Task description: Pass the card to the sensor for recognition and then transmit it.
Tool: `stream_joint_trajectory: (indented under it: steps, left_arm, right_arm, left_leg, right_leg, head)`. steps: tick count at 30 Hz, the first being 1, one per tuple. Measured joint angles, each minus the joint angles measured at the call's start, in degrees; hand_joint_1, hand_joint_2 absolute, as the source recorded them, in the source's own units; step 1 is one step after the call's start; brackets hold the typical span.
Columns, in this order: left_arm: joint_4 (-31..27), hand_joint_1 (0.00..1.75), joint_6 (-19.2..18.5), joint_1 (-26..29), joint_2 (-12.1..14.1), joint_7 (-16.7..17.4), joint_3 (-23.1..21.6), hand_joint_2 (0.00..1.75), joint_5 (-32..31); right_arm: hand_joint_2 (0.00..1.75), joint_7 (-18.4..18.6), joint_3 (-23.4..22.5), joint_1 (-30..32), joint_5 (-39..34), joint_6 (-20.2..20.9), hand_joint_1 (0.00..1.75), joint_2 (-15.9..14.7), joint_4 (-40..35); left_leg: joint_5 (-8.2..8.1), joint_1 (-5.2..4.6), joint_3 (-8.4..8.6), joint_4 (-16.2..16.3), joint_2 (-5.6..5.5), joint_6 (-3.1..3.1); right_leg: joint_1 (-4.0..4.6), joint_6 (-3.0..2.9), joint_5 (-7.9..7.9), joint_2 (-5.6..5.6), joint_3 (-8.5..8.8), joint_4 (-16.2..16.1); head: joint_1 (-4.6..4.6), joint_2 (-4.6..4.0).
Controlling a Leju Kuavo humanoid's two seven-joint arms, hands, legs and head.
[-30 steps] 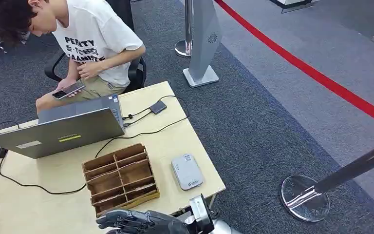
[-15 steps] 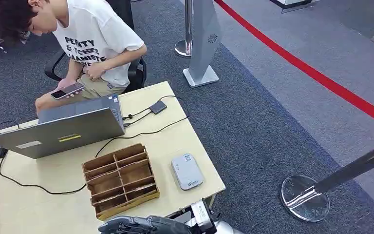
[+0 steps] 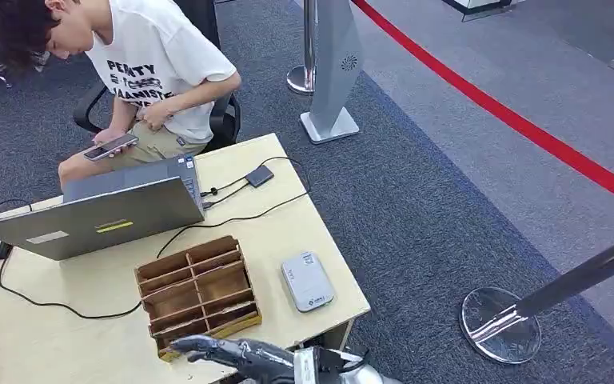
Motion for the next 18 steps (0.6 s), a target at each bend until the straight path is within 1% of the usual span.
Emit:
stream_joint_trajectory:
  steps: [1,3,5,9,10,11,12,13,14,15,16,17,18]
  left_arm:
    - [-0.02,0.00,0.11,0.00,0.00,-0.11,0.07,0.00,0.00]
    - [-0.02,0.00,0.24,-0.01,0.00,-0.26,0.33,0.00,0.00]
    - [0.00,0.00,0.24,0.00,0.00,-0.31,0.72,0.00,0.00]
    - [-0.02,0.00,0.09,0.00,0.00,-0.31,0.79,0.00,0.00]
    - [-0.02,0.00,0.04,0.00,0.00,-0.31,0.79,0.00,0.00]
    - [0.00,0.00,0.04,0.00,0.00,-0.31,0.79,0.00,0.00]
    - [-0.02,0.00,0.02,-0.01,0.02,-0.31,0.79,0.00,0.00]
    - [0.00,0.00,-0.04,-0.01,0.04,-0.31,0.79,0.00,0.00]
    - [0.00,0.00,-0.11,-0.01,0.07,-0.31,0.79,0.00,0.00]
    - [-0.02,0.00,-0.13,-0.01,0.09,-0.31,0.79,0.00,0.00]
    - [0.00,0.00,-0.15,-0.01,0.11,-0.31,0.79,0.00,0.00]
    - [0.00,0.00,-0.22,-0.01,0.15,-0.31,0.79,0.00,0.00]
    - [0.00,0.00,-0.26,-0.01,0.20,-0.31,0.79,0.00,0.00]
  right_arm:
    - [1.75,0.17,-0.15,-0.17,3.01,-2.65,0.00,0.00,-0.17]
    - [1.75,0.72,-0.17,-0.71,10.76,-10.45,0.00,0.07,-0.55]
    - [1.75,1.44,-0.15,-1.52,17.40,-17.14,0.00,0.26,-0.92]
    - [1.75,3.80,0.92,-3.48,27.11,-26.12,0.00,0.52,-1.22]
    - [1.75,4.31,1.34,-4.04,28.91,-27.78,0.00,0.52,-1.22]
    - [1.75,4.99,1.73,-4.53,30.93,-29.44,0.14,0.52,-1.22]
    - [1.75,5.71,2.21,-5.00,33.03,-31.14,0.14,0.52,-1.20]
    - [1.75,6.40,2.75,-5.51,34.82,-32.68,0.33,0.52,-1.11]
    - [1.75,7.02,3.23,-6.05,36.50,-33.83,1.34,0.52,-0.98]
    - [1.75,7.54,3.67,-6.62,38.10,-34.89,1.40,0.52,-0.79]
    - [1.75,8.06,4.11,-7.16,39.02,-35.48,1.48,0.52,-0.59]
    - [1.75,8.61,4.51,-7.73,39.95,-35.95,1.69,0.52,-0.37]
    - [1.75,9.11,4.92,-8.22,40.88,-36.34,1.75,0.52,-0.07]
  left_leg:
    - [0.00,0.00,0.00,0.00,0.00,0.00]
    - [0.00,0.00,0.01,0.00,0.00,0.00]
    - [0.00,0.00,0.01,0.00,0.00,0.00]
    - [0.00,0.00,0.01,0.00,0.00,0.00]
    - [0.01,0.00,0.01,0.00,0.00,0.00]
    - [0.01,0.00,0.01,0.00,0.00,0.00]
    - [0.01,0.00,0.01,0.00,0.00,-0.01]
    - [0.01,0.00,0.01,0.00,0.00,-0.01]
    - [0.01,0.00,0.01,0.00,0.00,-0.01]
    - [0.01,0.00,0.01,0.00,0.00,-0.01]
    - [0.01,0.01,0.00,0.00,0.00,-0.01]
    - [0.01,0.01,0.01,0.00,0.00,-0.01]
    - [0.01,0.00,0.01,0.00,0.00,-0.01]
  right_leg:
    - [0.00,0.00,0.00,0.00,0.00,0.00]
    - [0.00,0.00,0.00,0.00,0.00,0.00]
    - [0.00,0.00,0.00,0.00,0.00,0.00]
    - [0.00,0.00,0.00,0.00,0.00,0.00]
    - [0.00,0.00,0.00,0.01,0.00,0.00]
    - [0.00,0.00,0.00,0.01,0.00,0.00]
    - [0.00,0.00,0.00,0.01,0.00,0.00]
    - [0.00,0.00,0.00,0.01,0.00,0.01]
    - [0.00,0.00,0.00,0.01,0.00,0.01]
    - [0.00,0.00,0.00,0.01,0.00,0.01]
    - [0.01,0.00,0.00,0.01,0.00,0.01]
    - [0.00,0.00,0.00,0.01,-0.01,0.01]
    - [0.01,0.00,0.00,0.01,-0.01,0.01]
  head:
    - [0.02,0.00]
    - [0.00,0.00]
    - [0.00,0.00]
    - [0.00,0.00]
    - [0.00,0.00]
    - [0.00,0.00]
    - [0.00,0.00]
    - [0.00,0.00]
    - [0.00,0.00]
    - [0.00,0.00]
    - [0.00,0.00]
    - [0.00,0.00]
    - [-0.02,0.00]
